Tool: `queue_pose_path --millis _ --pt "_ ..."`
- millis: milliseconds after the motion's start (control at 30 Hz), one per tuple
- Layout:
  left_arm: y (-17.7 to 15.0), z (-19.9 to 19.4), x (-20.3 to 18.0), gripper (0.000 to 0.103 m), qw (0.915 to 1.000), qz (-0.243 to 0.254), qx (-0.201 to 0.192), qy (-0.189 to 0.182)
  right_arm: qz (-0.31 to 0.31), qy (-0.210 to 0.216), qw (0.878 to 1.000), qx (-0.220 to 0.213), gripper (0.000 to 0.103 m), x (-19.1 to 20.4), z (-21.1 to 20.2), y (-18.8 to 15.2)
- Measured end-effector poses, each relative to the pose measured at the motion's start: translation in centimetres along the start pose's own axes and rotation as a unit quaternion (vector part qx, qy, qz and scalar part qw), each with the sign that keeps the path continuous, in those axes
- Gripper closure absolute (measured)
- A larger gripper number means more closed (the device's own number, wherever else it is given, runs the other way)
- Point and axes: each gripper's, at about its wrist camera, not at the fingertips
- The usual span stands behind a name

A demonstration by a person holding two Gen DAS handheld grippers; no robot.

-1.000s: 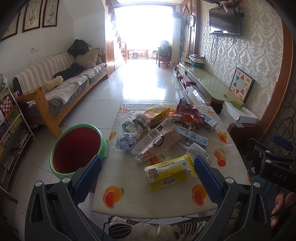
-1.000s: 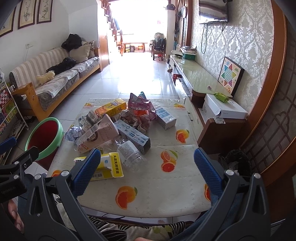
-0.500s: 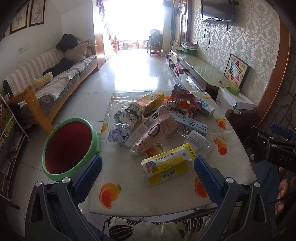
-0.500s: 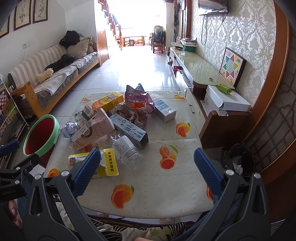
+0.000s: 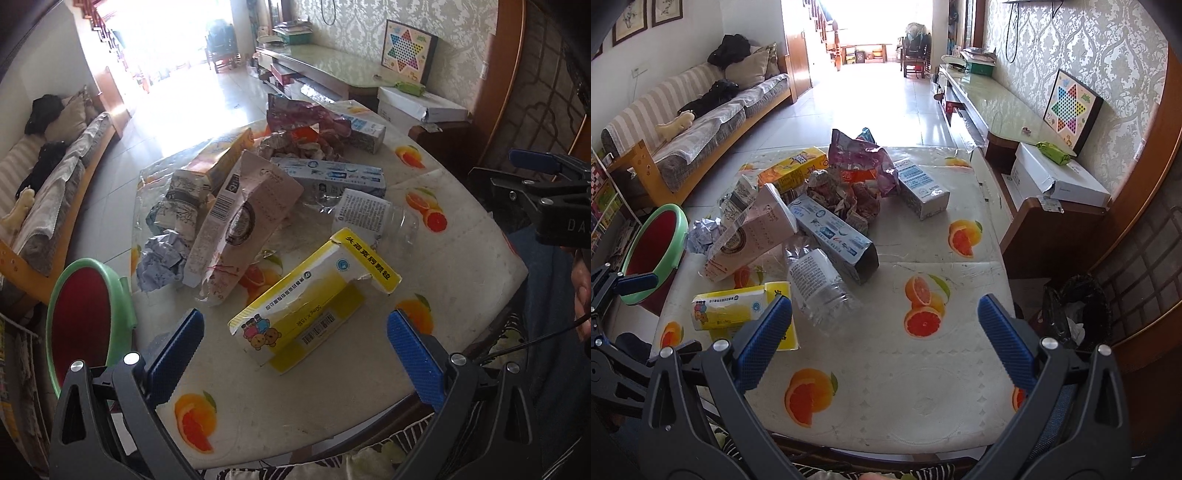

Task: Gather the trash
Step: 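Grasp the yellow medicine box with the left tool while the right tool grasps the plastic bottle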

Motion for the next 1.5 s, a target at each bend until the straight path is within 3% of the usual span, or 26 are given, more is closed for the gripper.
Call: queue_pose_path --millis 233,367,433,667,833,1000,1100,1200,1267,1300,1500 --pt "0.7 4.9 -1.8 0.008 0.9953 0.084 0.048 -0.003 0.014 0.007 1.000 0.027 0.003 -1.4 2.2 -0.1" --pt "0.8 7.2 -3.2 0.009 0.9847 0.159 0.070 0.012 0.016 0.014 0.999 0.041 0.003 -2.1 3.9 0.3" --pt "1.0 8.1 -3.5 0.009 0.9810 0.176 0.081 -0.003 0.018 0.028 0.998 0.045 0.003 -2.4 4.6 0.5" --pt "1.2 10.3 -2.7 0.025 0.9812 0.152 0.111 -0.044 -0.005 0.067 0.996 0.066 0.003 -0.6 7.5 1.4" --pt "0.8 9.4 -1.8 0.051 0.9856 0.118 0.105 -0.059 -0.005 0.077 0.994 0.082 0.003 0.5 9.0 1.4" --pt "-0.6 8.5 -0.9 0.057 0.9840 0.088 0.125 -0.090 -0.005 0.078 0.993 0.088 0.003 0.5 10.0 1.5" --pt "-1.2 8.9 -1.7 0.042 0.9825 0.106 0.128 -0.085 -0.007 0.080 0.993 0.092 0.003 0.3 10.6 1.6" --pt "-1.2 9.3 -2.8 0.040 0.9828 0.105 0.126 -0.084 -0.009 0.082 0.992 0.098 0.003 0.3 11.1 1.7" --pt "-0.9 9.1 -3.1 0.065 0.9845 0.098 0.119 -0.084 -0.008 0.083 0.991 0.102 0.003 0.4 11.4 1.7" --pt "-0.5 9.1 -2.9 0.069 0.9851 0.090 0.119 -0.086 -0.007 0.085 0.991 0.104 0.003 0.4 11.5 1.7" --pt "-1.6 7.1 -0.9 0.074 0.9881 0.037 0.114 -0.098 -0.013 0.095 0.988 0.117 0.003 1.0 12.3 1.2"
Point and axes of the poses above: each gripper's, at about its wrist camera, not at the fingertips, and z roughly the way its jaws point, x to its left, y to its top, and after that the axes turned 4 degrees about y, right-handed
